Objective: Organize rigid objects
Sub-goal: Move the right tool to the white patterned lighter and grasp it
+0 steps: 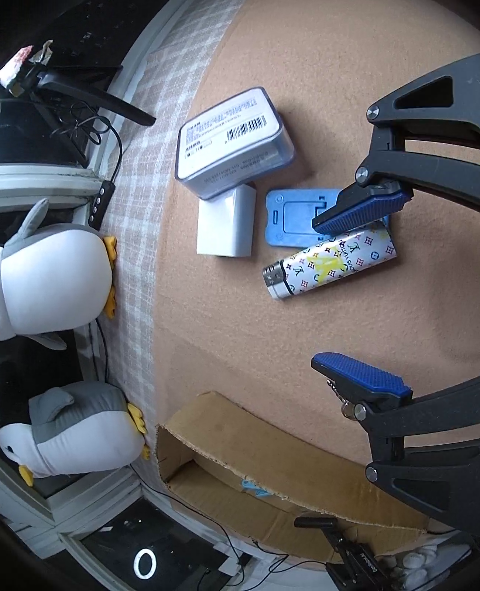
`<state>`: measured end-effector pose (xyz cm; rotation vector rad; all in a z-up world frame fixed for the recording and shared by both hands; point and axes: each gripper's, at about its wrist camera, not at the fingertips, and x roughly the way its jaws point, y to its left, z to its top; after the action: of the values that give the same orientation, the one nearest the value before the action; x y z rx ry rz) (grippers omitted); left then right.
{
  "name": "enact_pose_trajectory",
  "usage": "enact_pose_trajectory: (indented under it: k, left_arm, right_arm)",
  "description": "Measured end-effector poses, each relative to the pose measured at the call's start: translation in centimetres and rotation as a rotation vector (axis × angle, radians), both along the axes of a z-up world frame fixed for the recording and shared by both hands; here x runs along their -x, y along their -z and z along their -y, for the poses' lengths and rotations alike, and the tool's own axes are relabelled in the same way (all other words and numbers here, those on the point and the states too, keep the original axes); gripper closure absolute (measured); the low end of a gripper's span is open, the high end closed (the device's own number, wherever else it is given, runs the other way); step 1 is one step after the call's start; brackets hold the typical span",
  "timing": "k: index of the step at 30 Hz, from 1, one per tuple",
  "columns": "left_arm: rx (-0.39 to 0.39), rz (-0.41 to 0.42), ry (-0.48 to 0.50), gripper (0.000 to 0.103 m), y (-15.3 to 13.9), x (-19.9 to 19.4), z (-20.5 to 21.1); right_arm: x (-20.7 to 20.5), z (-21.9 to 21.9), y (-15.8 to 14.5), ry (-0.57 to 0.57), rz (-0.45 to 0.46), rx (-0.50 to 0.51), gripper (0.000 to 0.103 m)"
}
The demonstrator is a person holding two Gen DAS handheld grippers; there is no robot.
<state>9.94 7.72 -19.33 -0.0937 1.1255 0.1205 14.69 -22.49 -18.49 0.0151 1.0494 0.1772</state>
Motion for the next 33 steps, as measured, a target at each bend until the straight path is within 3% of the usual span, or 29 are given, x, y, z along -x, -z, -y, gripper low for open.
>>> enact_pose_trajectory:
  k: [10,12,17,20,25,26,33]
  left_arm:
    - [0.001,0.0,0.001,0.061,0.0,0.0,0.0]
    - [0.003,0.001,0.0,0.061,0.0,0.1,0.0]
    - [0.006,0.001,-0.002,0.061,0.1,0.2,-0.1]
    - [0.006,0.002,-0.001,0.061,0.1,0.3,-0.1]
    - [0.006,0.002,-0.001,0.061,0.1,0.2,-0.1]
    - [0.005,0.001,-0.001,0.061,0.0,0.2,-0.1]
    - [0.007,0.002,-0.002,0.061,0.0,0.2,-0.1]
  right_arm:
    - [-0.4,-1.6,0.8,-0.035,-0.021,-0.022,0.04]
    - [-0.5,-1.8,1.0,-0.04,-0.021,-0.021,0.044]
    - [-0.8,-1.8,1.1,-0.023,-0.021,-0.001,0.067]
    - [-1.1,-1.6,1.1,-0.023,-0.028,0.031,0.072]
    - [-0.7,-3.1,1.3,-0.069,-0.03,0.178,0.075]
    - [-0.6,-3.4,1.3,-0.076,-0.028,0.199,0.08]
    - [-0.4,-3.3,1.1,-0.062,-0.033,0.195,0.082]
